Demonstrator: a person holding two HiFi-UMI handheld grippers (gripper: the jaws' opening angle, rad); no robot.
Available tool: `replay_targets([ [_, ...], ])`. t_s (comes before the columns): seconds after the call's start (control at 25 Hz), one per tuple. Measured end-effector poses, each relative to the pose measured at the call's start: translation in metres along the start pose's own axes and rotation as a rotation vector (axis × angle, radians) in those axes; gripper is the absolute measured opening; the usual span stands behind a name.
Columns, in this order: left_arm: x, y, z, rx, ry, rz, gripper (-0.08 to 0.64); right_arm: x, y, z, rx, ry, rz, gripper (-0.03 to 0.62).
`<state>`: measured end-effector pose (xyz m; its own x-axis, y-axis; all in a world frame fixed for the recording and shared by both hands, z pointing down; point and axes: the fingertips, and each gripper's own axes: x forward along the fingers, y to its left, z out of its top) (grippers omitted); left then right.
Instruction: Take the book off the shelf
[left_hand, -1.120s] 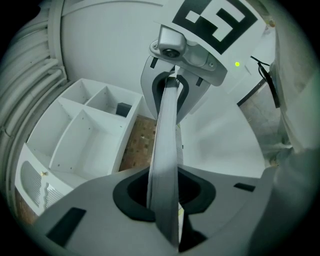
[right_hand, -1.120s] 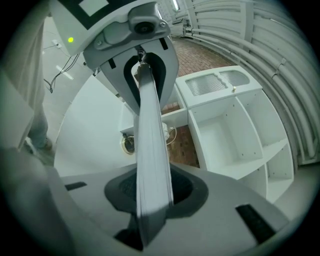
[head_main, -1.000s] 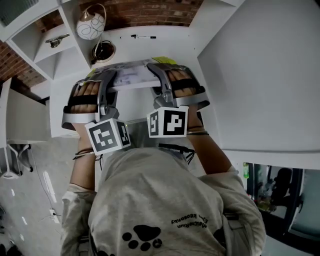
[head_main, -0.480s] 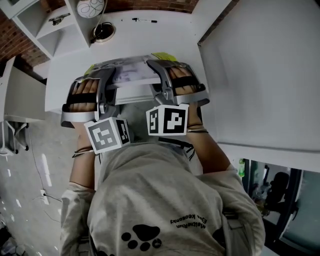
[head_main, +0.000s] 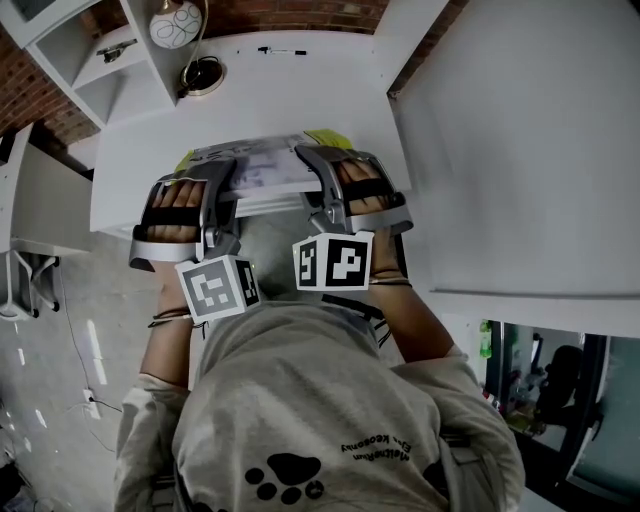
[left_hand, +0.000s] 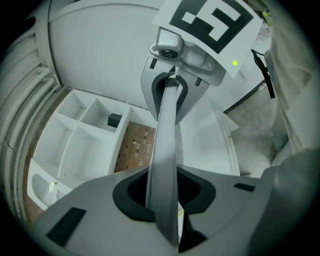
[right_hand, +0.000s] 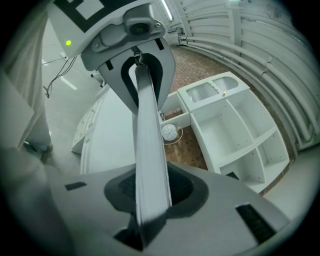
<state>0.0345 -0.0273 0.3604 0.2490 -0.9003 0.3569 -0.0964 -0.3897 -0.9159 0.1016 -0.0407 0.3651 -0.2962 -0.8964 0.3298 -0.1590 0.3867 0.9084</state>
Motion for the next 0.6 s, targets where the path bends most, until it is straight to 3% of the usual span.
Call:
replay_targets([
  [0.6,0.032,-0.039,-0.045,-0.034,-0.02,-0.08,0.084,0.045,0.047,0.01,0.028,0.037,0.064,0.094],
])
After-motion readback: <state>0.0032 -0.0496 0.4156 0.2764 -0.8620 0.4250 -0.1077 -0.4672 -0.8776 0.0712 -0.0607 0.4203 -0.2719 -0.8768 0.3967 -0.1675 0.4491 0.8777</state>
